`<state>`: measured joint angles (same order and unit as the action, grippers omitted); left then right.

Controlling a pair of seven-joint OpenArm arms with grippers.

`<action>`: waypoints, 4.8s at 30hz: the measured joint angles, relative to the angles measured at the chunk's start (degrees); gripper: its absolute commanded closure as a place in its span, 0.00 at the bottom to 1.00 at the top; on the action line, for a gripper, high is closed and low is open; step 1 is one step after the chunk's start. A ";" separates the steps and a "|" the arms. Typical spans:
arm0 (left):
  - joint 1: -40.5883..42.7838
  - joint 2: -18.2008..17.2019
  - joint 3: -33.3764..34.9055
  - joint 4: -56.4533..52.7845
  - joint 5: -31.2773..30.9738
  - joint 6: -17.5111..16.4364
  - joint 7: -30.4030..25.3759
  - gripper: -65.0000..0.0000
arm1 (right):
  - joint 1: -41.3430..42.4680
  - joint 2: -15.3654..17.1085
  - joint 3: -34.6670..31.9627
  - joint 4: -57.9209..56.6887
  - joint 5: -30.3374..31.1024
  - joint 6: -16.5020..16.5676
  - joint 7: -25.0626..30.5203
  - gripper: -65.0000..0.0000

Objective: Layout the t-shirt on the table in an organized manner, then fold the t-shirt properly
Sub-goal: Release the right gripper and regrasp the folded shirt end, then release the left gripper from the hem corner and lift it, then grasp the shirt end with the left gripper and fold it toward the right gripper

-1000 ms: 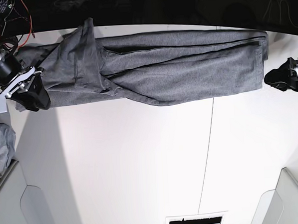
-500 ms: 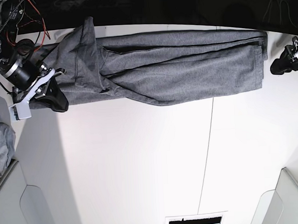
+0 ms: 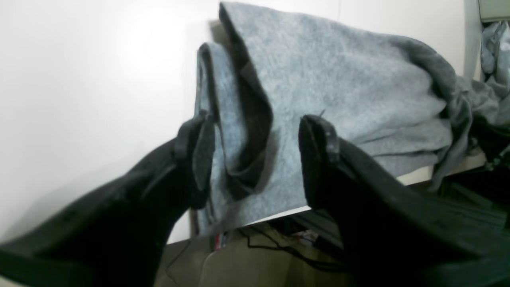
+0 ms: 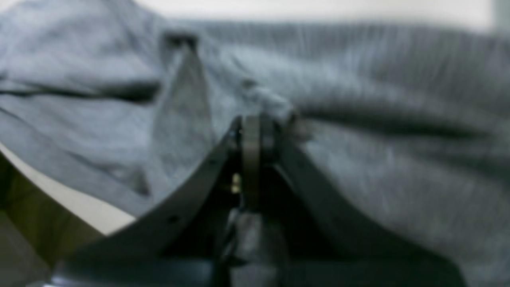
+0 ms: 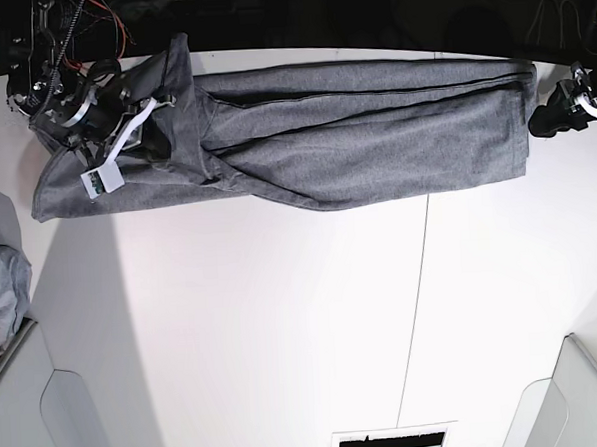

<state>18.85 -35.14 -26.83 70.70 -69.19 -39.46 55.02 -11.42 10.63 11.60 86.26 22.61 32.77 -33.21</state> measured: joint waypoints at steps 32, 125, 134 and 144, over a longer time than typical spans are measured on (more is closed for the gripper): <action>0.35 1.66 5.51 -0.11 12.63 -0.02 -8.57 0.37 | 0.00 0.00 0.00 -2.49 5.46 0.02 0.37 1.00; -12.52 10.99 39.10 28.87 18.71 0.35 -4.70 0.44 | 0.61 1.09 18.95 3.98 17.03 -0.68 -13.94 0.31; -12.55 10.69 39.08 29.62 12.55 0.20 -3.80 0.44 | -0.96 0.79 12.17 -3.37 19.50 -0.74 -12.24 0.31; -12.55 10.71 23.67 29.68 12.83 0.17 -2.43 0.45 | -0.46 -3.85 8.07 -3.67 19.37 -0.79 -10.58 0.33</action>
<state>6.31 -24.43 -3.16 100.38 -56.36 -39.29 52.60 -11.88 6.79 19.66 82.59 41.98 31.99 -43.79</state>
